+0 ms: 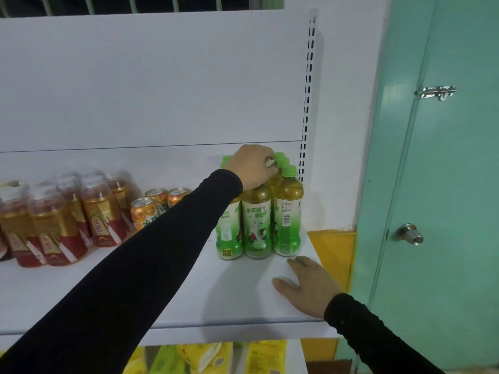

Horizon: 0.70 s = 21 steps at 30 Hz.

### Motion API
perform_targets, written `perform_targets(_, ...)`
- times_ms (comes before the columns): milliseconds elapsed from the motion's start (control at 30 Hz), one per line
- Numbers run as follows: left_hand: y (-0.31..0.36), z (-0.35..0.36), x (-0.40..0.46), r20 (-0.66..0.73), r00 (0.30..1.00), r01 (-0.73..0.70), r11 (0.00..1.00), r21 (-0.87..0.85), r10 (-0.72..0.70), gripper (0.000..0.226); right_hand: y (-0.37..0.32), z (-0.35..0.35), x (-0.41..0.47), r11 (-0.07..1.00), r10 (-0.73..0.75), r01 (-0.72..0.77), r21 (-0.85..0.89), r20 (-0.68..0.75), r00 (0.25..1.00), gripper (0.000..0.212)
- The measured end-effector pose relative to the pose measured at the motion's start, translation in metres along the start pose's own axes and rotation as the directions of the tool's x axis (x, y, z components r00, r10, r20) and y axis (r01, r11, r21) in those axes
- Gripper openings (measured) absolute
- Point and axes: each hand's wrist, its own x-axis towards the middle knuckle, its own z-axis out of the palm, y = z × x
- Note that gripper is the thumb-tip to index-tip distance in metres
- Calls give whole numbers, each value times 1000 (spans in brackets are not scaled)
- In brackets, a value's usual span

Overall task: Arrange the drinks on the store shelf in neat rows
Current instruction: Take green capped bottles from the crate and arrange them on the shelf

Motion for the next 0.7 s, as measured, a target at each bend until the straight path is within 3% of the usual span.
perform_targets(167,30,15,16,113,993,-34,995,89,24,49,16,-14,3,984,20,16,176,-197,980,57)
perform_targets(233,37,23,20,166,986,-21,992,121,1,41,21,-18,6,973,16,46,225,-266,964,52)
perform_targets(367,40,28,17,134,991,9,997,76,-19,30,30,-25,15,923,75,75,377,-369,927,49)
perform_targets(433,41,26,11,115,993,8,999,48,-14,29,29,-27,17,879,126,79,470,-388,913,56)
perform_targets(600,42,5,-10,45,999,-16,999,-36,18,27,20,-32,19,811,136,98,577,-349,927,96)
perform_targets(700,40,-16,-20,-7,999,-33,994,-101,32,40,11,-32,16,731,89,165,662,-333,939,71)
